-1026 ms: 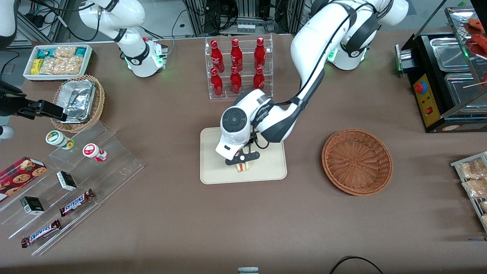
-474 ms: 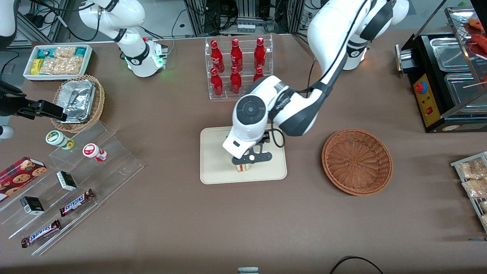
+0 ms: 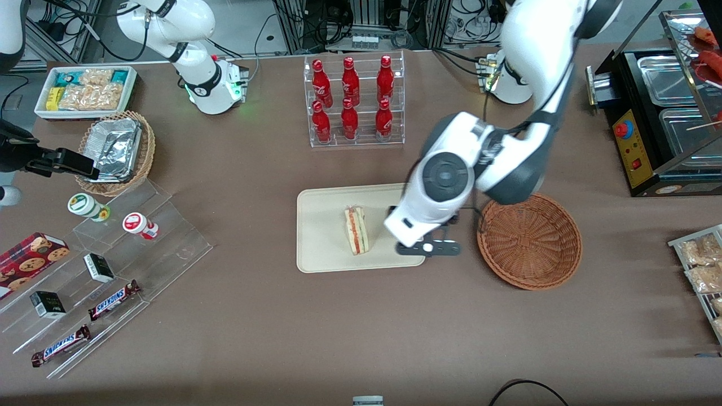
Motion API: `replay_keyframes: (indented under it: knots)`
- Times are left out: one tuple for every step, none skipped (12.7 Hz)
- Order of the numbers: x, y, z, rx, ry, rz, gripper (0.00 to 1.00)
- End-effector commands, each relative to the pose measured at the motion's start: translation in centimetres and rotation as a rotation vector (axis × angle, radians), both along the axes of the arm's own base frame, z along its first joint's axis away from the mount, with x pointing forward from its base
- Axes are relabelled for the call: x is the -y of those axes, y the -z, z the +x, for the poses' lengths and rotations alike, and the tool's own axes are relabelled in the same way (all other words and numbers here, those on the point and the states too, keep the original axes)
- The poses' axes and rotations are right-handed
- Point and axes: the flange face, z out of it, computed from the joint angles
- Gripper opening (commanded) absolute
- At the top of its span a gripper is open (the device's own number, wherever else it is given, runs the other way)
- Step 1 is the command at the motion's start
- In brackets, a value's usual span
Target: Place sandwich from basket to tray
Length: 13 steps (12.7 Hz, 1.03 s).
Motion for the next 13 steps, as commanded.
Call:
replay_keyframes:
  knots:
    - [-7.1,-1.7,-2.3,0.015,0.079,-0.015,1.00]
    - [-9.4,-2.5,-2.3,0.017,0.097,-0.017,1.00]
    - [-11.9,-3.8,-2.1,0.019,0.112,-0.019,1.00]
    - [-14.2,-5.1,-2.2,-0.008,0.134,-0.015,1.00]
    - [-16.9,-6.7,-2.3,-0.020,0.154,-0.015,1.00]
    - [-19.4,-8.3,-2.6,-0.027,0.166,-0.018,1.00]
    - [-21.1,-9.4,-2.9,-0.046,0.147,-0.011,1.00]
    - [-23.1,-10.9,-3.4,-0.052,0.126,-0.004,1.00]
    - [-24.6,-12.5,-3.3,-0.033,0.111,0.000,1.00]
    - [-25.7,-13.4,-3.8,-0.049,0.124,0.004,1.00]
    - [-26.0,-14.1,-4.3,-0.052,0.129,0.017,1.00]
    - [-26.3,-14.8,-4.7,-0.039,0.130,0.034,1.00]
    - [-26.3,-15.3,-4.9,-0.042,0.130,0.039,1.00]
